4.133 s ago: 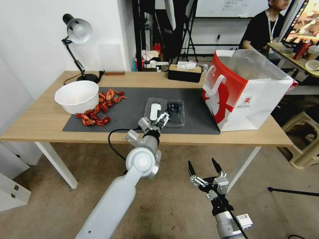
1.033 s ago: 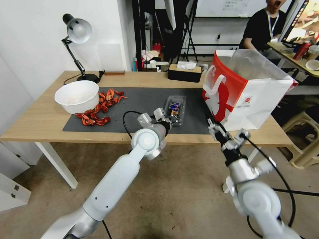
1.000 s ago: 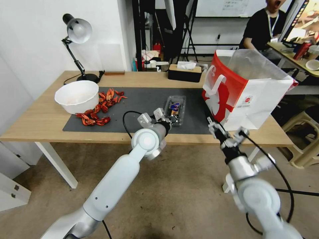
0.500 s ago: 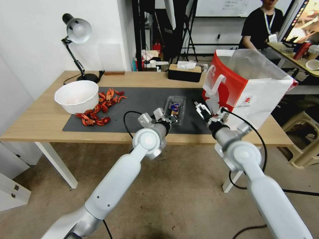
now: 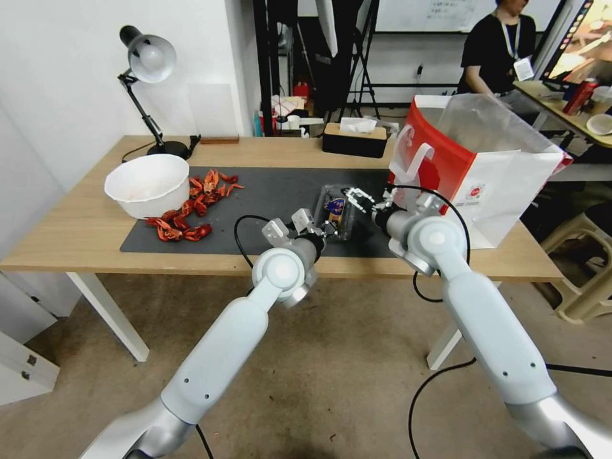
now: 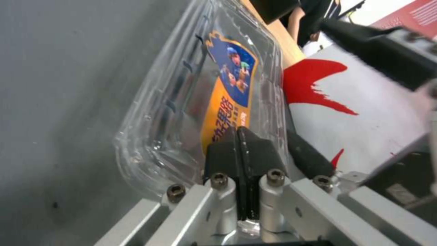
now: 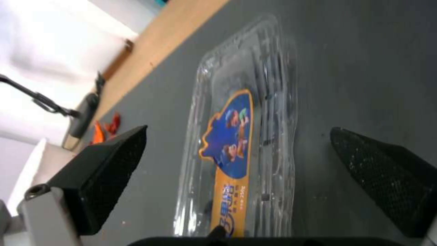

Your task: Close the takeout container lid, then place the container into the takeout bag.

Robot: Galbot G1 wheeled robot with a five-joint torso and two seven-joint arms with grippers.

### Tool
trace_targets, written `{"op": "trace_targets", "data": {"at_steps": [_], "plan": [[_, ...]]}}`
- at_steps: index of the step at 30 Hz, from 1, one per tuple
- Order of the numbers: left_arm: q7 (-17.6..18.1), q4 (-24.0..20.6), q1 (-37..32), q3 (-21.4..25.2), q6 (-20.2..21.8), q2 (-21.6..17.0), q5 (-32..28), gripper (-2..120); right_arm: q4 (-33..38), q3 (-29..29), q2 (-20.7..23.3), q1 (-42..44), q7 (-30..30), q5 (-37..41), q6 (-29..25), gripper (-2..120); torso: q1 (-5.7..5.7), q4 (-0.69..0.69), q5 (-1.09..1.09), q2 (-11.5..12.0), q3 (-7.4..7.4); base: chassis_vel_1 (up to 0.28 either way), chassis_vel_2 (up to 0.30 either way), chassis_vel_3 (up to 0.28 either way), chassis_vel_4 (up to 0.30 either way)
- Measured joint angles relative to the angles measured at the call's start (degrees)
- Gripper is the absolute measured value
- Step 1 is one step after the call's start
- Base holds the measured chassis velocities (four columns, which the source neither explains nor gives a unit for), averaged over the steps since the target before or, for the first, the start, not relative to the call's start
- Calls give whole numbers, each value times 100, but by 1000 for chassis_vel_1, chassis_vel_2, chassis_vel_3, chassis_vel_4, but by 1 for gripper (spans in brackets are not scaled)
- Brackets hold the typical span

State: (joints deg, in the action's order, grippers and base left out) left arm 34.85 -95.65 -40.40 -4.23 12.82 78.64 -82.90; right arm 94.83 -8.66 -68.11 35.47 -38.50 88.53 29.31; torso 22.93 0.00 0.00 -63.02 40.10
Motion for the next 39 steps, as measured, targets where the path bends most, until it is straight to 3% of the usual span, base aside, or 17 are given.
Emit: {"op": "trace_targets", "data": {"at_steps": [16,24,31,39], "plan": [[5,-100,-90,53,-20,-37,9,0,-508,163,-210,-524,-857,644,775,99,-1,-1,0,0,0,0,0,0,0],[-5,-102,-107,85,-33,-46,10,0,-689,171,-288,-651,-997,794,1005,80,-3,-4,-2,-2,-2,0,0,0,0],[-14,-118,-106,104,-44,-64,2,0,-761,198,-318,-649,-953,756,1009,48,-2,-1,0,-2,0,0,0,0,0],[-39,-123,-107,111,-71,-69,0,0,-782,209,-332,-622,-894,700,1011,25,-1,1,2,-1,0,0,0,0,0]]}}
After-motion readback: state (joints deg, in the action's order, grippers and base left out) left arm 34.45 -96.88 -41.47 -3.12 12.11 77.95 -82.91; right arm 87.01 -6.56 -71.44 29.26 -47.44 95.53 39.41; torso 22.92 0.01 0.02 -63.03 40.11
